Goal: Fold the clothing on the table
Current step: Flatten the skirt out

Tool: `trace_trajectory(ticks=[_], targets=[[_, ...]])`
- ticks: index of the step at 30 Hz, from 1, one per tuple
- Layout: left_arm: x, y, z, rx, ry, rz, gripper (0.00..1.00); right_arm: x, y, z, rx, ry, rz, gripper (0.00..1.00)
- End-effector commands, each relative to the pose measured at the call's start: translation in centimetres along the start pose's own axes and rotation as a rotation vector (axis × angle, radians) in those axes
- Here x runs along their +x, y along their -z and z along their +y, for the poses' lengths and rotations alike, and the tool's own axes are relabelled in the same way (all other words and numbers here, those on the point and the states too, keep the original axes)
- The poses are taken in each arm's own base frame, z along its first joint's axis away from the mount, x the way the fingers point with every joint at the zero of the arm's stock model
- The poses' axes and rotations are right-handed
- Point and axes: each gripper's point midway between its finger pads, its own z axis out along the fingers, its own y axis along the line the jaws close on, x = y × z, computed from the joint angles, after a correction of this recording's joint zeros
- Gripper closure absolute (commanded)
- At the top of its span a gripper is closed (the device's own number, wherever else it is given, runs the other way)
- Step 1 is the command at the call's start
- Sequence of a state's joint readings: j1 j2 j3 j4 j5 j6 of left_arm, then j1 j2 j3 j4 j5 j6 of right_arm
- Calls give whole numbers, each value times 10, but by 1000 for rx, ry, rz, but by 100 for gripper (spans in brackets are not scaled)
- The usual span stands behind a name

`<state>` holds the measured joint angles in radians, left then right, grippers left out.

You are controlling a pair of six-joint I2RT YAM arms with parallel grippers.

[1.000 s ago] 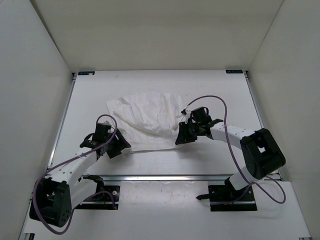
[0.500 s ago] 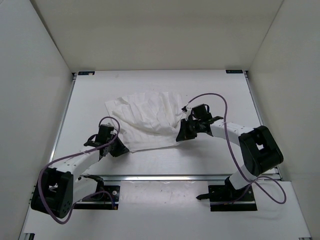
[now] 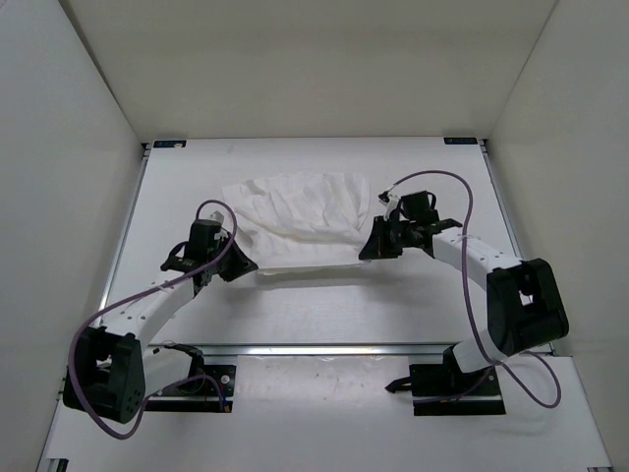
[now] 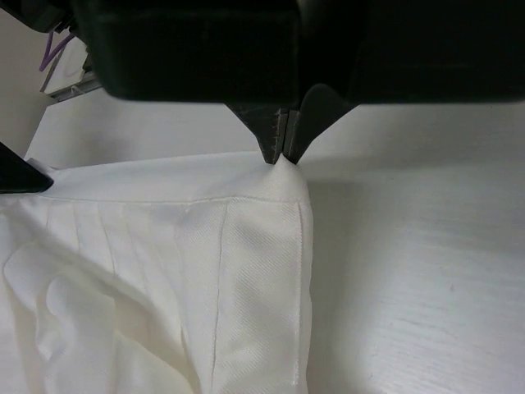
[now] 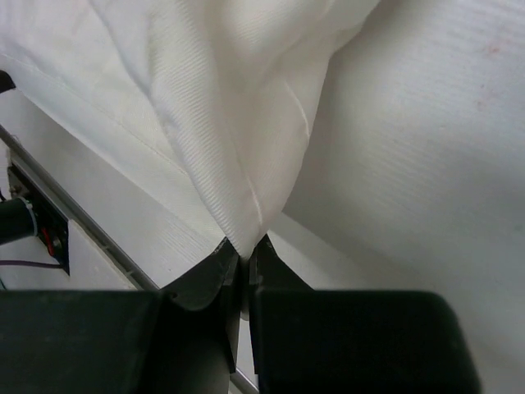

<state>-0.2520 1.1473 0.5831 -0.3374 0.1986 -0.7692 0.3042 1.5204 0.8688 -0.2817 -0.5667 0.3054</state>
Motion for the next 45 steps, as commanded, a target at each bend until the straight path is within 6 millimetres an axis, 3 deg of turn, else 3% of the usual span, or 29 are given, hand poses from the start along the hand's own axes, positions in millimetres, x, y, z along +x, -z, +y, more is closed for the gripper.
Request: trace_trajectory(ticks=[1,9,13,15,16,18,19,20,21,22,23,24,25,26,28,29,30,31,32,33,35,36,37,38,39,40,42,43,45], targets=[[-9,3,29,-117,-30,-48,100,-24,23,-11,69,47,-86,100],[7,5,35,-109,-44,-23,100,8,15,-5,49,15,-34,100],[11,5,18,-39,-103,2,100,16,14,-10,85,29,0,100],[3,3,-2,8,-130,3,100,2,16,-14,121,48,-10,100],[-3,-2,-7,16,-159,5,100,-17,18,-16,129,56,-29,100],[-38,-10,-39,41,-222,-7,100,-65,22,-18,163,95,-86,100],[-69,-2,-69,80,-283,-55,100,-101,28,-15,171,104,-131,100],[-78,-16,-70,57,-329,-28,100,-141,35,-11,190,152,-180,100],[-111,-16,-99,77,-348,-66,100,-163,41,-12,223,169,-210,100],[-147,2,-138,134,-390,-131,100,-205,51,2,226,215,-259,100],[-161,-9,-148,136,-403,-126,100,-251,69,17,249,275,-329,100],[-196,6,-183,183,-425,-193,100,-272,80,22,291,293,-369,100],[-226,39,-220,229,-472,-293,100,-314,108,48,303,361,-484,100],[-241,37,-222,176,-493,-325,100,-338,137,68,256,347,-609,100],[-285,91,-260,174,-530,-521,100,-353,171,81,236,379,-716,100],[-290,101,-264,183,-511,-552,100,-350,180,91,258,415,-730,100],[-294,114,-259,215,-488,-571,100,-346,193,84,357,423,-746,100],[-286,114,-239,191,-477,-560,100,-336,185,70,412,424,-710,100],[-276,91,-214,133,-470,-528,100,-327,194,74,410,431,-717,100],[-272,106,-208,118,-486,-567,100,-308,184,58,411,404,-673,100],[-228,84,-167,55,-504,-476,100,-265,162,38,367,339,-607,100],[-200,57,-138,15,-501,-388,100,-230,144,20,361,310,-558,100],[-189,61,-134,30,-498,-382,100,-195,125,7,342,281,-509,100],[-159,49,-111,20,-498,-307,100,-177,119,3,337,256,-489,100],[-126,30,-88,-5,-481,-226,100,-141,102,-5,337,233,-429,100],[-110,32,-84,15,-469,-201,100,-108,92,-12,347,206,-377,100],[-53,16,-44,-26,-445,-70,100,-59,76,-22,337,147,-288,100],[-41,23,-43,-9,-426,-55,100,-26,66,-28,316,94,-219,100],[-4,27,-25,-2,-406,10,100,7,57,-23,272,54,-162,100]])
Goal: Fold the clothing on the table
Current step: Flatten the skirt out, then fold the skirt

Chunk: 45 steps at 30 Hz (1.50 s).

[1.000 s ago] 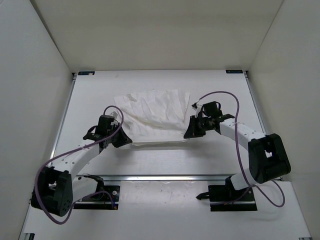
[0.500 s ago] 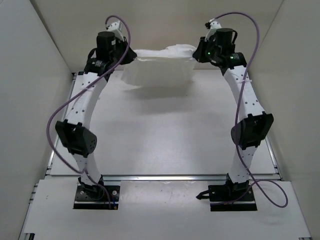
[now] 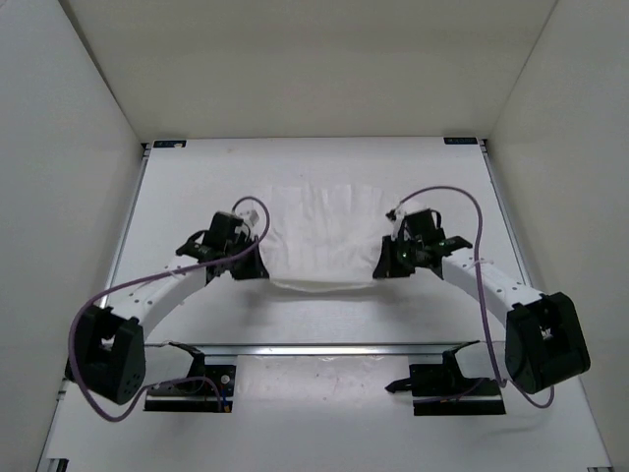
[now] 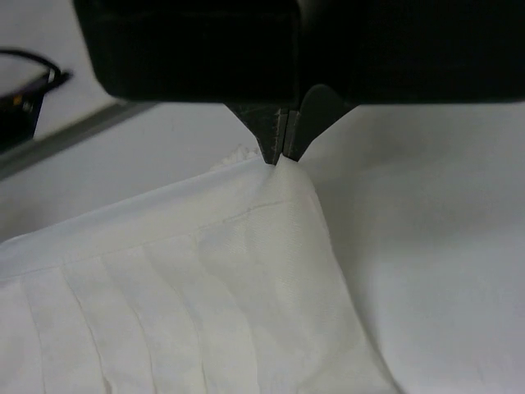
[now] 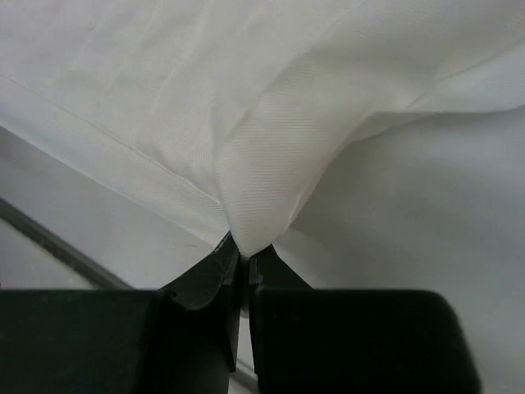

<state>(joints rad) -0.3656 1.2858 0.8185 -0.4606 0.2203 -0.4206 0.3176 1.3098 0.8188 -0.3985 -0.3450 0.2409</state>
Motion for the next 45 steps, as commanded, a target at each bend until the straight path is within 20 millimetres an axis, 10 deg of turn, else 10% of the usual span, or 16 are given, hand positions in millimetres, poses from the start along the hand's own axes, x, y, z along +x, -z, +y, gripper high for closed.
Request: trace_trajectory(ticks=[1,4,8,16,21,26,31,38,45], targets=[[31,27,18,-78,42,-24,100,24,13,-4,66,-59,-14,100],[37,52,9,-67,45,-46,100,35,20,21,16,-53,-9,100],[20,82,12,-80,51,-85,100,-4,43,36,-27,-49,-113,100],[-74,48,0,-37,64,-157,100,-114,27,3,25,23,-193,100],[-133,-8,7,-65,67,-135,100,-178,-9,-36,55,7,-224,100],[-201,-36,-7,-14,47,-219,100,-221,-28,-41,37,64,-237,100],[-213,-30,-16,-20,-13,-258,100,-237,-17,-27,46,103,-286,100],[-286,34,-50,47,-118,-455,100,-308,67,-10,94,157,-509,100],[-370,183,-121,59,-267,-847,100,-382,192,39,189,317,-827,100]])
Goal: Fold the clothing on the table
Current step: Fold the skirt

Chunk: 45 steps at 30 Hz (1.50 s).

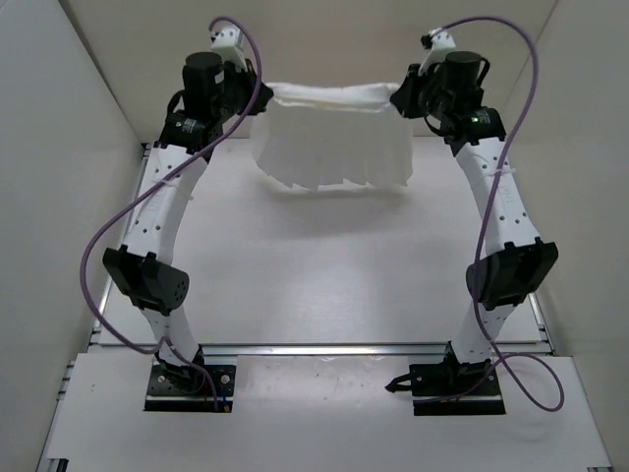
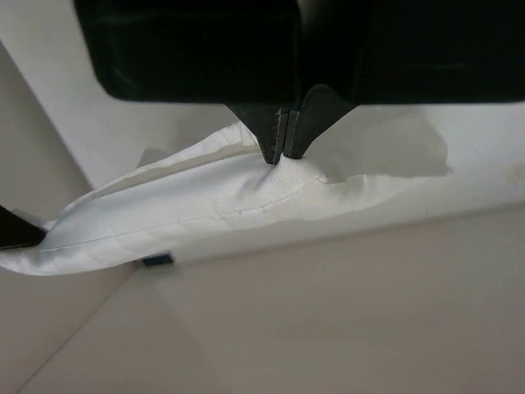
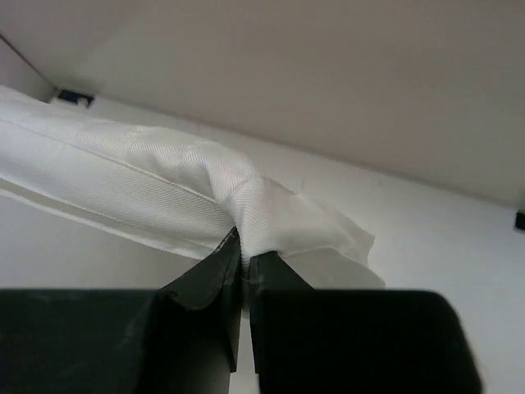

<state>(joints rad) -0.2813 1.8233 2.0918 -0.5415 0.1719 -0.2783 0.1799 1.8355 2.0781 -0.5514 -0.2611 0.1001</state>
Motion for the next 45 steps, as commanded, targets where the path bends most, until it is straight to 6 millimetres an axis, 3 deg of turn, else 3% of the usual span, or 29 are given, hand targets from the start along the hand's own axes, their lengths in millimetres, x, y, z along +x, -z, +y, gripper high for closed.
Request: trace_trajectory(ticks=[1,3,4,5,6,7,8,10,12,15,19,22,23,24,25,28,29,31,34,35,36,37,39,40,41,42,43,44,45], targets=[[-81,57,-7,-39,-65,-219,100,-94,69,7,89,136,-264,100],[-74,74,3,-65,-66,-222,100,-90,78,10,147,193,-274,100],[-53,70,13,-94,-60,-175,100,-75,78,12,152,205,-252,100],[-55,82,9,-97,-65,-191,100,-55,77,8,156,186,-216,100],[-35,86,13,-104,-58,-154,100,-45,76,11,131,154,-197,100],[-11,85,18,-117,-54,-107,100,-23,78,3,134,138,-147,100],[-12,99,18,-129,-60,-128,100,2,78,5,106,77,-94,99],[31,104,31,-172,-55,-54,100,38,83,9,98,66,-30,100],[47,121,36,-182,-25,-35,100,81,93,16,92,45,51,100],[74,135,40,-200,-13,-1,100,120,103,22,51,-33,134,100],[93,136,33,-172,19,18,100,135,107,19,44,-64,152,100],[89,113,45,-181,53,6,100,133,92,4,45,-74,169,100],[71,108,42,-164,52,-32,100,124,80,-5,52,-70,161,100],[75,91,44,-162,45,-9,100,108,71,-14,67,-52,146,100],[57,79,43,-164,31,-33,100,97,66,-20,81,-30,140,100],[-3,62,28,-139,-8,-122,100,9,55,-20,123,77,7,99],[-29,64,17,-123,-23,-177,100,-13,57,-15,130,93,-38,100],[-59,73,4,-112,-40,-247,100,-44,69,-9,116,100,-125,100],[-76,97,-1,-110,-55,-289,100,-53,88,4,104,125,-179,100],[-72,105,-1,-110,-59,-290,100,-56,94,0,148,166,-194,100],[-60,111,4,-122,-60,-273,100,-43,98,7,147,174,-187,100],[-57,115,9,-131,-67,-275,100,-28,101,0,163,171,-170,100],[-12,114,19,-147,-61,-198,100,6,106,-3,138,131,-128,100],[15,115,27,-160,-55,-150,100,34,108,-9,146,66,-89,100],[19,127,26,-156,-48,-160,100,66,110,-10,126,35,-33,100],[51,129,29,-157,-43,-112,100,81,113,-10,125,23,-6,100],[85,127,31,-155,-36,-48,100,119,114,-10,130,7,69,100],[92,138,33,-175,-21,-54,100,144,122,-7,135,-5,112,100],[119,145,32,-166,-10,-7,100,159,124,-4,133,-26,139,100]])
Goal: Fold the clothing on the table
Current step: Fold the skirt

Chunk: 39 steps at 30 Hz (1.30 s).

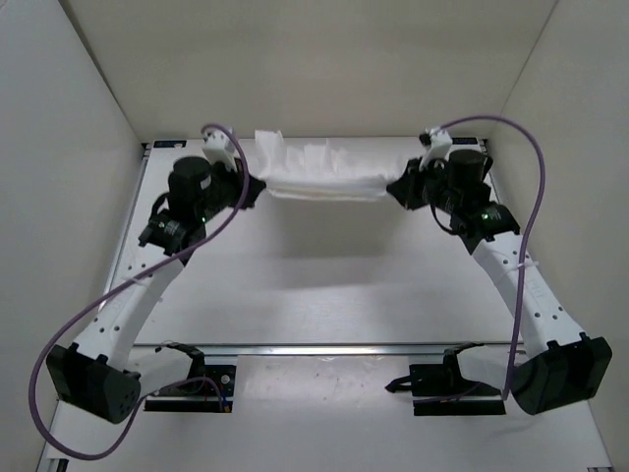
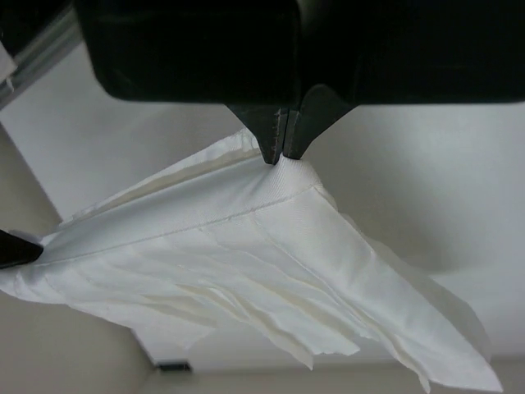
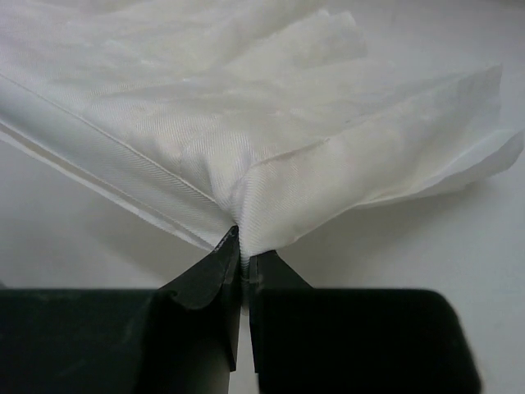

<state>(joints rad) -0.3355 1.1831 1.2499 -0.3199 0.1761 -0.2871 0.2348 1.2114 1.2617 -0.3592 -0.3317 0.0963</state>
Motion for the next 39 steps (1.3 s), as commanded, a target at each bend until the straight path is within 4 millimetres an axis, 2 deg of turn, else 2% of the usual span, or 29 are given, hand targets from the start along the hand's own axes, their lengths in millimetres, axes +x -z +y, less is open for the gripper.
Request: trace_trajectory(ticks=[1,3,4,5,6,8,9,10,12,13,15,16,17,18,19,21,22,25,28,29,31,33,34,35,36,37,38,39], targets=[[56,27,55,-237,22,61,100,86,20,-44,226,-75,177,100],[83,48,48,-229,60,103,100,121,27,-27,182,-138,251,100],[101,53,45,-228,62,152,100,124,33,-12,154,-140,265,100],[99,66,42,-233,82,135,100,130,38,3,127,-148,287,100],[99,76,35,-224,89,131,100,127,41,11,124,-156,279,100],[83,85,36,-242,114,90,100,120,41,10,134,-170,258,100],[80,83,41,-250,117,89,100,111,39,0,139,-201,237,100],[80,77,49,-262,125,102,100,110,36,0,102,-225,241,100],[80,58,59,-254,134,121,100,121,21,-26,100,-288,279,100],[92,45,64,-261,134,167,100,131,11,-36,109,-295,308,100],[111,25,68,-270,120,209,100,149,-2,-43,112,-297,356,100],[134,17,73,-286,126,264,100,157,-7,-46,122,-285,373,100],[146,13,76,-282,133,283,100,168,-15,-46,109,-298,406,99],[172,10,82,-298,171,334,100,180,-23,-48,104,-312,441,100],[174,5,82,-289,203,330,100,192,-28,-47,92,-337,482,100],[199,9,85,-296,224,362,100,203,-35,-37,50,-353,522,100],[199,12,88,-305,219,346,100,212,-36,-34,49,-351,540,100],[197,17,97,-332,211,338,100,217,-38,-33,48,-338,536,100],[168,10,104,-347,184,321,100,199,-42,-41,39,-350,509,100],[170,8,103,-337,160,340,100,190,-45,-49,50,-336,491,100],[161,7,97,-326,124,317,100,178,-47,-55,59,-310,484,100],[144,6,96,-326,125,257,100,147,-52,-58,56,-279,415,100],[126,2,98,-313,138,212,100,138,-54,-58,63,-259,394,100],[124,-1,102,-320,145,209,100,119,-59,-63,76,-233,356,99],[109,-8,104,-314,134,192,100,97,-64,-67,85,-213,312,100],[91,-17,104,-325,110,165,100,88,-67,-70,98,-199,294,100],[81,-21,101,-313,74,152,100,56,-73,-70,91,-172,227,100],[59,-30,96,-305,26,116,100,29,-79,-74,101,-138,177,100]])
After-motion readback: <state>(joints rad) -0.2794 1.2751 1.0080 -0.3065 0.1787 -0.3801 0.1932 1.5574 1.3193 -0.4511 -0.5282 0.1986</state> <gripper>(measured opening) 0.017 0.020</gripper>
